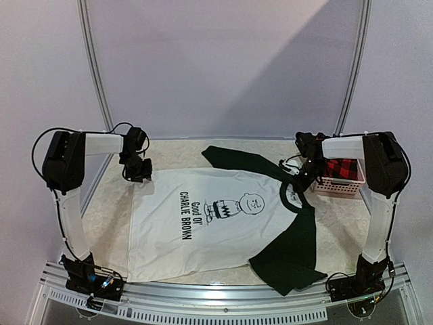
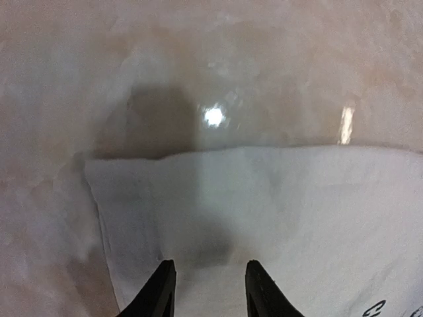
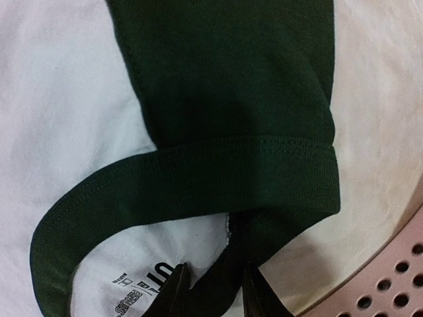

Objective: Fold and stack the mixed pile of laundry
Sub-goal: Move the flattened T-shirt to the center of the board, then pick up the flattened T-shirt from the center of the board.

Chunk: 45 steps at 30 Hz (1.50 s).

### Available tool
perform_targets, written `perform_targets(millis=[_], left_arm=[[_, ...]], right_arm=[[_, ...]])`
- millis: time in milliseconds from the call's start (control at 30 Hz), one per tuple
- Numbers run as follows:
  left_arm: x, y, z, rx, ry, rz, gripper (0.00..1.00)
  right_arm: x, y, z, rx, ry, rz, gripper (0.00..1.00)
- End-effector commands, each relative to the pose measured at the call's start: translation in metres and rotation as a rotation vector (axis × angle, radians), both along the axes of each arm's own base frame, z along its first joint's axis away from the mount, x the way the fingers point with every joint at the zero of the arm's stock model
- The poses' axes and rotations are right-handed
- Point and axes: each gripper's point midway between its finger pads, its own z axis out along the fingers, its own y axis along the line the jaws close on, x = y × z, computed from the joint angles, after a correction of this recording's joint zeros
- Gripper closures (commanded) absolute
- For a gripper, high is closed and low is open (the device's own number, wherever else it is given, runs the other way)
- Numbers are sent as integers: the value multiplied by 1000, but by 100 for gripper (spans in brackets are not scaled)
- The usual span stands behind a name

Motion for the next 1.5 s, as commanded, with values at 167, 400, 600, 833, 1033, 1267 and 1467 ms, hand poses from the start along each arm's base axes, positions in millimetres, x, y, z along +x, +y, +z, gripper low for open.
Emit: perform_targets(millis=[167,400,600,833,1033,1267,1467], left_arm=[[64,-24,37,-46,-89,-119,59],[68,19,78,-70,-163,-45,47],[55,19,50,-130,-38,-92,47],[49,15,14,-169,29,-145,42],[46,8,-12,-200,85,-156,50],[46,10,-17,-194,78,-142,80],[44,0,-2,-173,36,-164,100]], right_arm=[[-90,-15,17,-6,282,-67,67],[-43,5,125,109,27,-12,53],[-6,20,148,158,-111,32,52],[58,48,156,234,-193,22,49],[94,71,95,254,-98,-10,48],[82,62,30,160,2,-27,44],[60,24,-14,-33,68,-54,44]])
